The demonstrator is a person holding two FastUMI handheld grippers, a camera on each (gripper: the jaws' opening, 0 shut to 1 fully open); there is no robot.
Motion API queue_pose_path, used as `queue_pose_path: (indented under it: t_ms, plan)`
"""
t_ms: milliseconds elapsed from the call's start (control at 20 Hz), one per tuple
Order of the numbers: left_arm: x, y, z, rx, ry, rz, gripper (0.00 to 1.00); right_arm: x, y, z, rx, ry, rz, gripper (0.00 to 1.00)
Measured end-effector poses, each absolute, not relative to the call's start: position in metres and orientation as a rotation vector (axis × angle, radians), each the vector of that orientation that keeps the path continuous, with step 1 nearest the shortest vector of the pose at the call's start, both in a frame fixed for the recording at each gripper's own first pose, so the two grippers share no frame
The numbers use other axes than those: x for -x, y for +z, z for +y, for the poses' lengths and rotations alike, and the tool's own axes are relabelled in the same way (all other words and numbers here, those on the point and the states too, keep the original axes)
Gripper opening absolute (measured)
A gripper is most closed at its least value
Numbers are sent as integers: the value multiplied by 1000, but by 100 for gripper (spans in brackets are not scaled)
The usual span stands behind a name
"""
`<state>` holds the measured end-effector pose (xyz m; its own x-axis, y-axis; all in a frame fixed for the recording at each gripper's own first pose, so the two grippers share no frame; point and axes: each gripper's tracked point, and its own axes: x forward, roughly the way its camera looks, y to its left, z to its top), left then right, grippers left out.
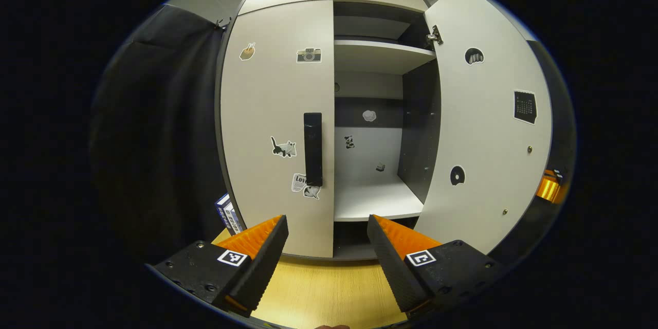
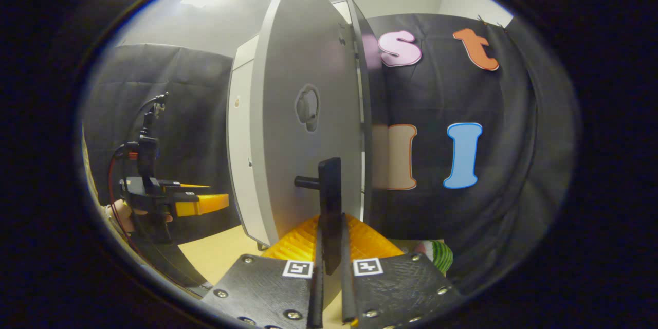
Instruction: Open the right door of the double-door shoe cabinet with the right hand, and open the left door with the left hand.
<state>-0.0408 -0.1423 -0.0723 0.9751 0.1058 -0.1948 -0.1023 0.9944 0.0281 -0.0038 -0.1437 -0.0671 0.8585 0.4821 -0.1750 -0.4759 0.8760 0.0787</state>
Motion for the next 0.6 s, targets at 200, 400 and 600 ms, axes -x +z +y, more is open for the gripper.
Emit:
queue_pose_path:
  t_ms: [200, 400, 600]
  plan:
    - [26, -70, -133, -31, 85, 191, 96, 11, -82, -150, -54, 458, 228, 39]
    - [5, -65, -124, -59, 55, 176, 97, 18, -81, -168, -85, 362, 225, 67]
    - [-23, -64, -117, -82, 28, 168, 96, 29, -83, -190, -105, 245, 223, 79]
